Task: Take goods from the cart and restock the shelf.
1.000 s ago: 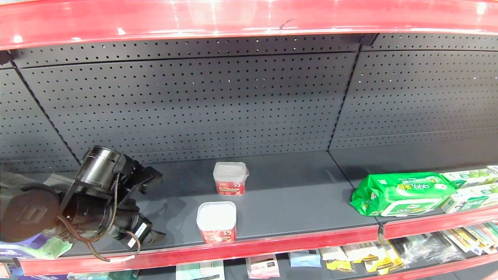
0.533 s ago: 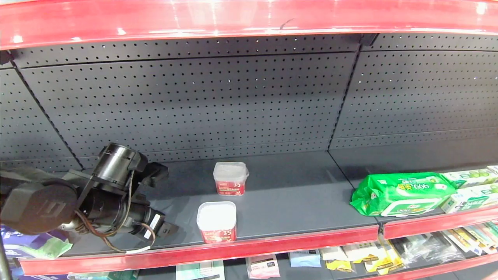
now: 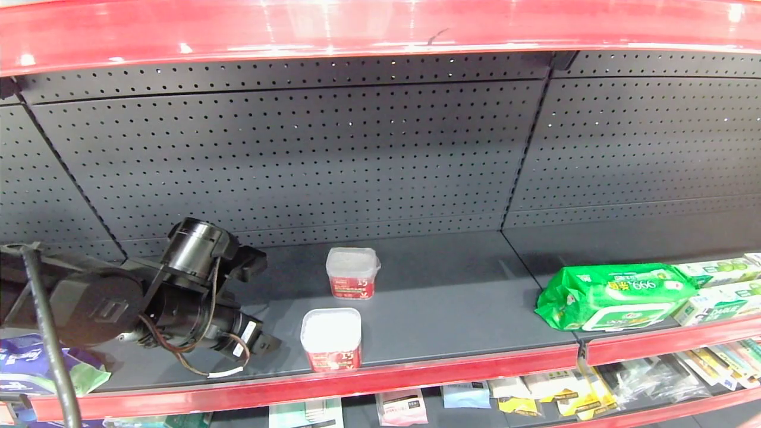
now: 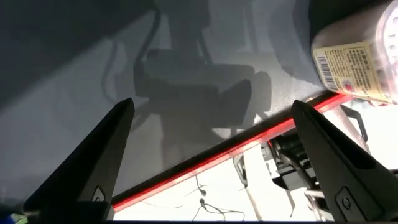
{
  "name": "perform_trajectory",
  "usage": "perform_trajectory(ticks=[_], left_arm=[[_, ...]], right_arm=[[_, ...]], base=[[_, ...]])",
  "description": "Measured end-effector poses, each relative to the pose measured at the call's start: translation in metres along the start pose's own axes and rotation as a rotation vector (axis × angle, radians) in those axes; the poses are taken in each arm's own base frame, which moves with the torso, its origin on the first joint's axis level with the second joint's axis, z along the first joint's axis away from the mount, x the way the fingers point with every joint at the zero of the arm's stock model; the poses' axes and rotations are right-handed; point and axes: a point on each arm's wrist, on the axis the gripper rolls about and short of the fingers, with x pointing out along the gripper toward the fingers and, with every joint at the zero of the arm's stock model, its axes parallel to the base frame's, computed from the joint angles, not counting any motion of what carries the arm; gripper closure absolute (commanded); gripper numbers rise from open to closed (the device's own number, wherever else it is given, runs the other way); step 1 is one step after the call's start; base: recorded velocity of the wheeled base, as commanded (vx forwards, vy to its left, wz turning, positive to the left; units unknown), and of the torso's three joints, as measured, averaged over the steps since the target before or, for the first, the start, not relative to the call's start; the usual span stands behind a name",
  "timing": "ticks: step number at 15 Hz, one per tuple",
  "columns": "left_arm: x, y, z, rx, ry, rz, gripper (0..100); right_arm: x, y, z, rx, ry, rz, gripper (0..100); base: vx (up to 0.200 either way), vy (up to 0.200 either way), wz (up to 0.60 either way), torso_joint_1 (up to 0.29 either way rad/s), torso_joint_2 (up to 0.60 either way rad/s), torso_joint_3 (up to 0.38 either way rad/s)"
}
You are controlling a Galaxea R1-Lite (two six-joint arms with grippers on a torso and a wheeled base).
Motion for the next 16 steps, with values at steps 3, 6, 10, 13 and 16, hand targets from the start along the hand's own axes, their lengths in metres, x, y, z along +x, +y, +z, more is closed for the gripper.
perform_trajectory(ticks=[3, 6, 10, 13, 16], left_arm=[[0.006, -0.001, 0.006, 0.010, 0.000, -0.004, 0], [0.010, -0.004, 0.009, 0.024, 0.000, -0.011, 0], [0.016, -0.008, 0.008, 0.033, 0.014, -0.018, 0], [0.018, -0.011, 0.011, 0.043, 0.005, -0.024, 0], [0.019, -0.014, 0.014, 0.052, 0.000, -0.028, 0]], right_arm=[[0.000, 0.000, 0.000, 0.000, 0.000, 0.000, 0], [0.000, 0.000, 0.000, 0.000, 0.000, 0.000, 0], [0.000, 0.000, 0.000, 0.000, 0.000, 0.000, 0], [0.000, 0.000, 0.000, 0.000, 0.000, 0.001, 0], [0.000, 0.000, 0.000, 0.000, 0.000, 0.000, 0]], base=[[0.000, 0.000, 0.00, 0.000, 0.00, 0.000], [0.000, 0.000, 0.00, 0.000, 0.00, 0.000], [0.000, 0.000, 0.00, 0.000, 0.00, 0.000], [0.000, 0.000, 0.00, 0.000, 0.00, 0.000], [0.000, 0.000, 0.00, 0.000, 0.00, 0.000]])
